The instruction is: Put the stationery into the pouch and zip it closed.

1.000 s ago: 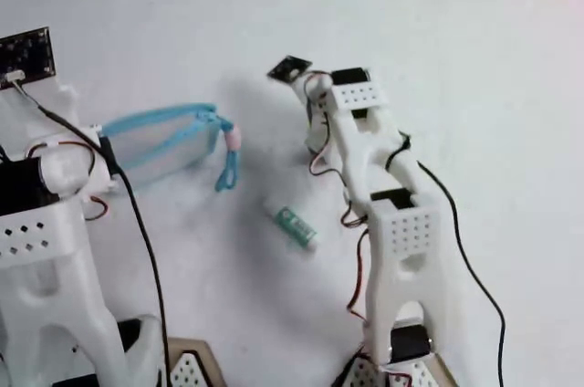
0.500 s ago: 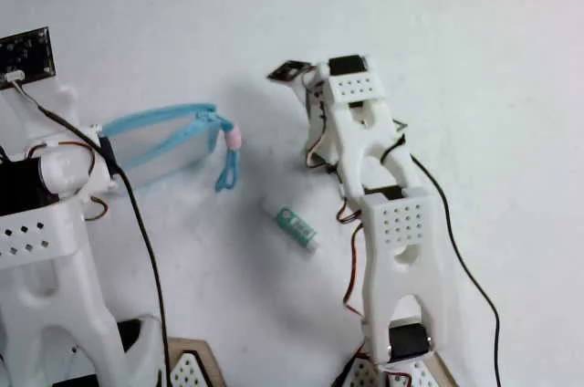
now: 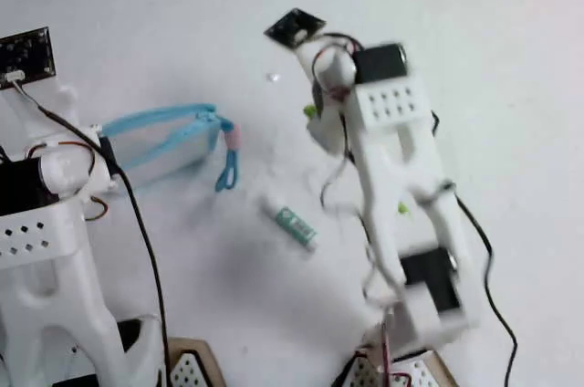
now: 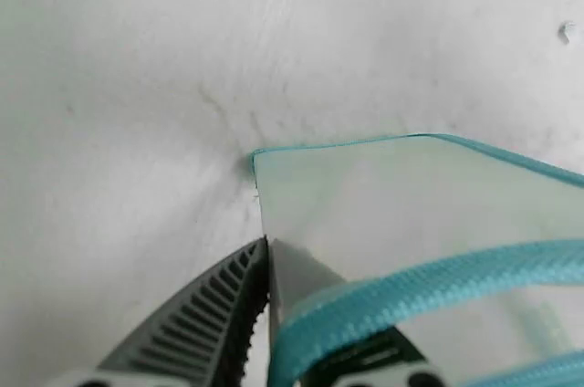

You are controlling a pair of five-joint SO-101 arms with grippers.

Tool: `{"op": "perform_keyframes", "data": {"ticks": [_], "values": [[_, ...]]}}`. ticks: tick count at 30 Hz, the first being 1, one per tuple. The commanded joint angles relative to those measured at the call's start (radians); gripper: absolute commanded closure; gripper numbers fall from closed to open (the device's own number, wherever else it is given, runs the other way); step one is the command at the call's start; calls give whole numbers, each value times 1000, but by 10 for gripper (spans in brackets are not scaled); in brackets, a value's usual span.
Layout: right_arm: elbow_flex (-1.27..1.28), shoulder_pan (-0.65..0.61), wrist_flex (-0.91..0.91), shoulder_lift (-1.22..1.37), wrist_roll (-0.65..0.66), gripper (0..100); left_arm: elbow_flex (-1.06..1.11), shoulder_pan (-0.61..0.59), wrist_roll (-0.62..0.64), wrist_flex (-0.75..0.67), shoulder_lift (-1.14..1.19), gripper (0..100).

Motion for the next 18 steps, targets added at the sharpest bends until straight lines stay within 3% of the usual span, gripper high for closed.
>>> {"op": "perform_keyframes", "data": {"ticks": [1,10,18], "values": [[269,-54,-22,-357,-11,981,-9,4,0,-15,-1,978],[913,-153,-372,-931,-23,981,-6,7,0,-18,-1,978],[1114,-329,-1072,-1175,-427,981,-8,8,0,-20,-1,978]]}}
